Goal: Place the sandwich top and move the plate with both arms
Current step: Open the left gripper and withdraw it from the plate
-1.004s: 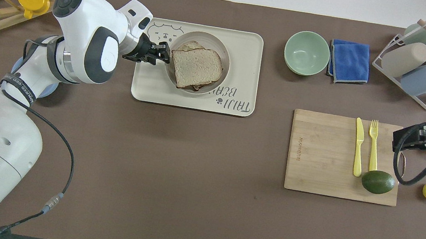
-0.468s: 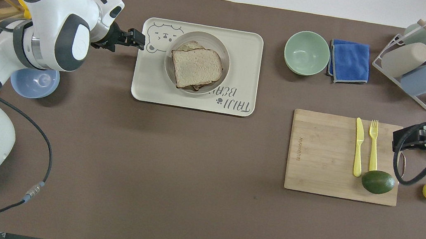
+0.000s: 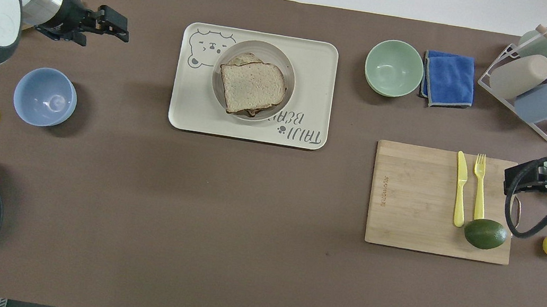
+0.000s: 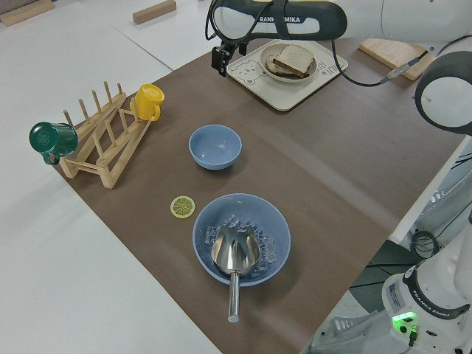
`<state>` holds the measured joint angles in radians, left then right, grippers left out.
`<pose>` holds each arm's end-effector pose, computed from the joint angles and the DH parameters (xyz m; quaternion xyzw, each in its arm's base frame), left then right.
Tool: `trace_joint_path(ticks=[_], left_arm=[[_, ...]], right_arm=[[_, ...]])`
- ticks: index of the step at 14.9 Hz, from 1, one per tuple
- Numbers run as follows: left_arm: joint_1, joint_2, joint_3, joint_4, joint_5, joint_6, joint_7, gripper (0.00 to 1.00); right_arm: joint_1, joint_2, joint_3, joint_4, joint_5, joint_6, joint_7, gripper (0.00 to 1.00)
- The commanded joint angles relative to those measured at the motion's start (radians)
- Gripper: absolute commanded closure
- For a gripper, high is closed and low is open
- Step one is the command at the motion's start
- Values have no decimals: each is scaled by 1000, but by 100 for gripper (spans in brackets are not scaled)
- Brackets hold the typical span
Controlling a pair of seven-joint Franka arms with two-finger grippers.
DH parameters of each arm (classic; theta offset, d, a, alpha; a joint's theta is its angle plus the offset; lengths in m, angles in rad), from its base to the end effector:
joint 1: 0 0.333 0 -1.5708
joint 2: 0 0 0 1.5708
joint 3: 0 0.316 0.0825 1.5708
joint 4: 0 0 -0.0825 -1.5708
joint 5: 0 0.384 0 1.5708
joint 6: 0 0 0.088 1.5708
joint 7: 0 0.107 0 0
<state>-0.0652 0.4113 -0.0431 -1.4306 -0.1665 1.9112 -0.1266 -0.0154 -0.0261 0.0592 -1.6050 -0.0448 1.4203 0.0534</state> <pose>0.6847 -0.0815 0.4670 0.9949 0.0362 0.0241 0.0913 0.5286 0.0183 0.6110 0.9966 -0.0064 -0.0780 0.0269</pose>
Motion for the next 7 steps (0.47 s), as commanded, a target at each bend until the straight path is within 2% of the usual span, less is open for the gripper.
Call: trace_joint_path(ticks=[1,7], left_arm=[[4,-110,23,-28,53,-121,8,0],[15,-333,25,-109,110,-283,7,0]], right_arm=[[-6,-15,4,-6,28,6,-27,0],[-6,-15,4,-4,28,5,-29,0]])
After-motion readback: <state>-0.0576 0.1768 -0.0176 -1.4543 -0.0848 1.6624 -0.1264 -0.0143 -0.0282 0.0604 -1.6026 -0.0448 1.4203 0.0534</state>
